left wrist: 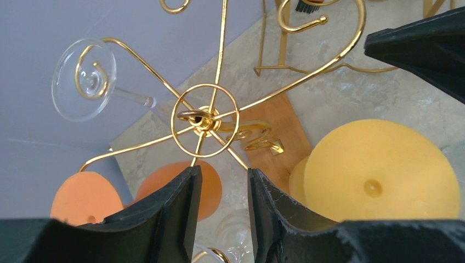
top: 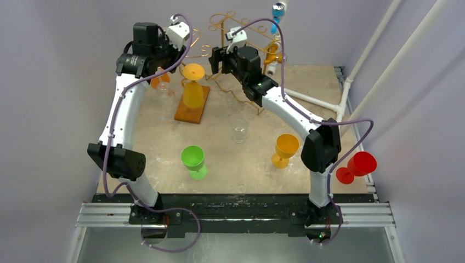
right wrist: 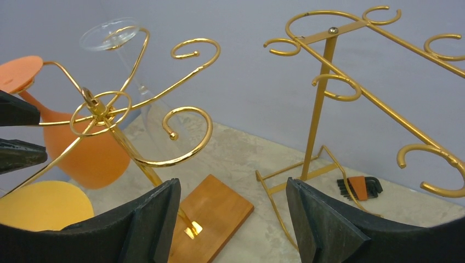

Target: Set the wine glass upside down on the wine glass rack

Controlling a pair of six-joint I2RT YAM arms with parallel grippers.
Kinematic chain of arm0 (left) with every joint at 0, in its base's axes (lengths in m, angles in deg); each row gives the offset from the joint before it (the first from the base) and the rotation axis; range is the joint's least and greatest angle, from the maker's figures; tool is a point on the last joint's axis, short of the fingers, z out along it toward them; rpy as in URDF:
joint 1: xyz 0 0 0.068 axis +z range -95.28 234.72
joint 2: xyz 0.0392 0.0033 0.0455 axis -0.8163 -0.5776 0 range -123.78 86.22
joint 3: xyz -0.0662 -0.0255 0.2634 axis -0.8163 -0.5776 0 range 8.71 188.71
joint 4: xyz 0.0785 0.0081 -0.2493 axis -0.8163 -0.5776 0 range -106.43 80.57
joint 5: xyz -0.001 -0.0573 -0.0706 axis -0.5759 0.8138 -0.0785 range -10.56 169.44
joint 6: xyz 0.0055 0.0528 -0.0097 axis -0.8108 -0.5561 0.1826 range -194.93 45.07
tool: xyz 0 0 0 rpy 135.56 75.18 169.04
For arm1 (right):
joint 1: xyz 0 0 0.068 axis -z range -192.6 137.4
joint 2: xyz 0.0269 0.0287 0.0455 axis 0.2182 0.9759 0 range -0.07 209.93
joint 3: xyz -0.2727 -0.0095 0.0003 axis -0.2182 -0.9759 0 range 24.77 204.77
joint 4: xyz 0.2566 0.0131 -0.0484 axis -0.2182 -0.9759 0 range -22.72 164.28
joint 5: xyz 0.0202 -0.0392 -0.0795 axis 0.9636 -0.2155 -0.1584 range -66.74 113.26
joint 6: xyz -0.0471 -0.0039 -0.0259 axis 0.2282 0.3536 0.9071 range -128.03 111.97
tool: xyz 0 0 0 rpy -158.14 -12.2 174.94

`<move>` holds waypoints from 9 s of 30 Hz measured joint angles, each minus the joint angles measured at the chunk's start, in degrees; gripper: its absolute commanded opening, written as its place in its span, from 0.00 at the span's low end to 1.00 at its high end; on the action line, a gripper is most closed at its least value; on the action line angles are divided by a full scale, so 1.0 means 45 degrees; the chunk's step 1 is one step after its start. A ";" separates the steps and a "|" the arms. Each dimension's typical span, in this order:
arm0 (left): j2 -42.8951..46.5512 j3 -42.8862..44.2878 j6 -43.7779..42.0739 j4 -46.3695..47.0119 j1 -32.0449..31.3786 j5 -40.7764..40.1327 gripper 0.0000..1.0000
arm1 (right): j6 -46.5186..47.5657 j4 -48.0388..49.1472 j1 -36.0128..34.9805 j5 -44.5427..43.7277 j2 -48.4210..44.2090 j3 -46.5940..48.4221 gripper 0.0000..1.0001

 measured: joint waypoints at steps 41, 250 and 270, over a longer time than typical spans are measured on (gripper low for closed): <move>-0.1569 0.1447 -0.2098 -0.0835 -0.0272 -0.2608 0.09 | -0.1962 0.0486 0.0544 0.1409 0.1749 0.2443 0.69; 0.5537 -0.4172 0.4352 -0.1355 -0.0350 0.6363 0.88 | -0.4333 -0.1685 -0.1651 0.4041 -0.7742 -0.5357 0.00; 0.5425 -0.4779 0.5508 -0.0563 -0.0369 0.6309 0.02 | -0.5421 0.0597 -0.2424 0.5416 -0.7524 -0.5396 0.00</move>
